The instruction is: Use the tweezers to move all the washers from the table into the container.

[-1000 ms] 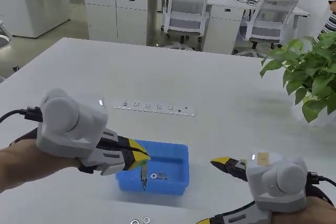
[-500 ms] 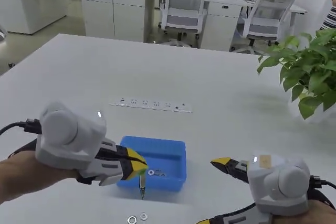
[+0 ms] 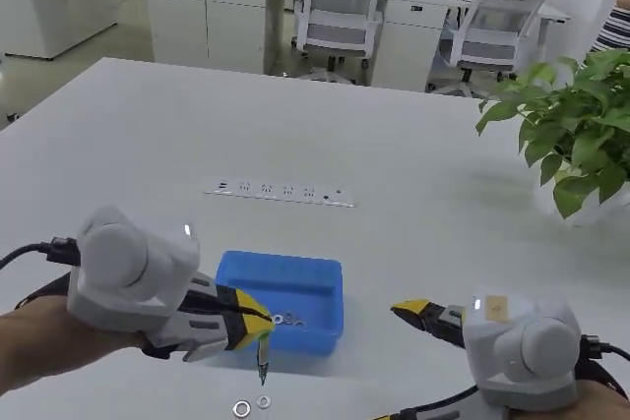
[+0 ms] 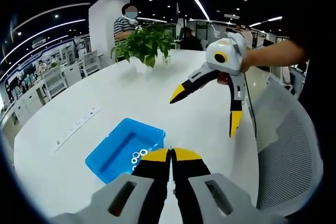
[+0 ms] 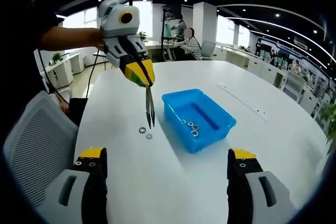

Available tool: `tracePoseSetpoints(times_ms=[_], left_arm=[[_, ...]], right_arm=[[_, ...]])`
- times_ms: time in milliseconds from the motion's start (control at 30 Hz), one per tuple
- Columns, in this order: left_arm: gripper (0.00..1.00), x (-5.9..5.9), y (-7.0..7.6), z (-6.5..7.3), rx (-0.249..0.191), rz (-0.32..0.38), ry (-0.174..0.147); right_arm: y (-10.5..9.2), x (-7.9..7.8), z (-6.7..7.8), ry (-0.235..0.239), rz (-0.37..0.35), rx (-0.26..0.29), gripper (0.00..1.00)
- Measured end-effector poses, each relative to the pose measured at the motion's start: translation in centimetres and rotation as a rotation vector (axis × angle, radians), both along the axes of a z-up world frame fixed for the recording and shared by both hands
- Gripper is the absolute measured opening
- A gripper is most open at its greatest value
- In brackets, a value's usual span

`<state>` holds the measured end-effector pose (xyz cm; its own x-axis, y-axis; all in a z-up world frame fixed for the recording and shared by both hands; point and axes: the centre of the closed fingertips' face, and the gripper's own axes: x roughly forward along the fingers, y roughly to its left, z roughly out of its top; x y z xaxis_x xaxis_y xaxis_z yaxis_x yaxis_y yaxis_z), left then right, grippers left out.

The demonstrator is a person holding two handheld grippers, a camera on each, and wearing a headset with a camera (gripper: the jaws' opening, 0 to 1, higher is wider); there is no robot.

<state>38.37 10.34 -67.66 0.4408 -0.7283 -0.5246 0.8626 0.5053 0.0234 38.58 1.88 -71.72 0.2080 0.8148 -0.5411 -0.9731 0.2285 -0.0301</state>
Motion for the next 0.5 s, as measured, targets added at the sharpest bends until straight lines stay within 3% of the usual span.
tracePoseSetpoints(times_ms=[500], left_arm=[[0.05, -0.4, -0.2, -1.4, 0.014, -0.007, 0.011]], right_arm=[[-0.1, -0.5, -0.6, 0.014, 0.003, -0.008, 0.95]])
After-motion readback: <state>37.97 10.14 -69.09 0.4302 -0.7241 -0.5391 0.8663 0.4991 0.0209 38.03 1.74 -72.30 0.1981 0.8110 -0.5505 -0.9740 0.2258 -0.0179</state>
